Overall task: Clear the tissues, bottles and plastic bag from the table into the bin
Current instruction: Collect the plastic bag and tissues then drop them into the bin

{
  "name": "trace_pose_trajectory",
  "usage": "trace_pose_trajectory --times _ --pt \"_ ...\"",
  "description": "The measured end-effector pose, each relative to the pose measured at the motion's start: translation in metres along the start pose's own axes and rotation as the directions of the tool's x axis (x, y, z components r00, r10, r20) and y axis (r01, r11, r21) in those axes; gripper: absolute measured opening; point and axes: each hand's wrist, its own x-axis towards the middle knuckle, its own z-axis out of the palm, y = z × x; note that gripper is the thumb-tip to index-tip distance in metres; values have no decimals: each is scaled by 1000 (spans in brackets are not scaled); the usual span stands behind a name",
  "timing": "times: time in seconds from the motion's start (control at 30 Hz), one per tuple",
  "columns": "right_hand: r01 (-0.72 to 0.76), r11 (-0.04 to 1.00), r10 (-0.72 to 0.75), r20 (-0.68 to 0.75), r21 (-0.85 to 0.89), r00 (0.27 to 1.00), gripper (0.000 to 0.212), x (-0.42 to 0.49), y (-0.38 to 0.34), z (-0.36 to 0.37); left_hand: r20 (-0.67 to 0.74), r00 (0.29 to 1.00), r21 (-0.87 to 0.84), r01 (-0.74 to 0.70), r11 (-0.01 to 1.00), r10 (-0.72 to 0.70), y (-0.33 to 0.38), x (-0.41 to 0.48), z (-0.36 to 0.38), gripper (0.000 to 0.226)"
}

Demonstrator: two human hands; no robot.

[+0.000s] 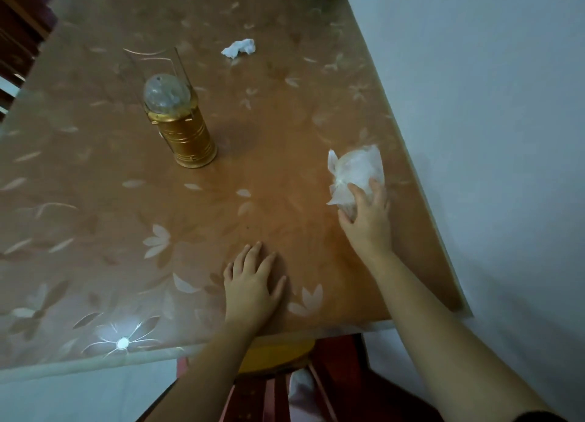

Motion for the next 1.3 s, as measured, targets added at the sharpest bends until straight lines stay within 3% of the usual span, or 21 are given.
trace_pose_trajectory --times 0.33,0.63,1.0,1.3 --pt "31 987 -18 -86 157 996 26 -2 -6 3 24 1000 -36 12 999 -11 -1 -2 -4 51" --pt "4 923 32 -87 384 996 27 -32 -35 -11 66 997 -127 37 991 -29 -15 -24 -17 45" --pt "118 871 -94 -73 477 993 12 -115 -134 -19 -220 975 -162 -27 986 -9 -83 -88 -93 41" --pt "175 890 -133 -128 421 983 7 -228 -274 -10 -325 946 -146 -38 989 -12 -220 -202 -181 45"
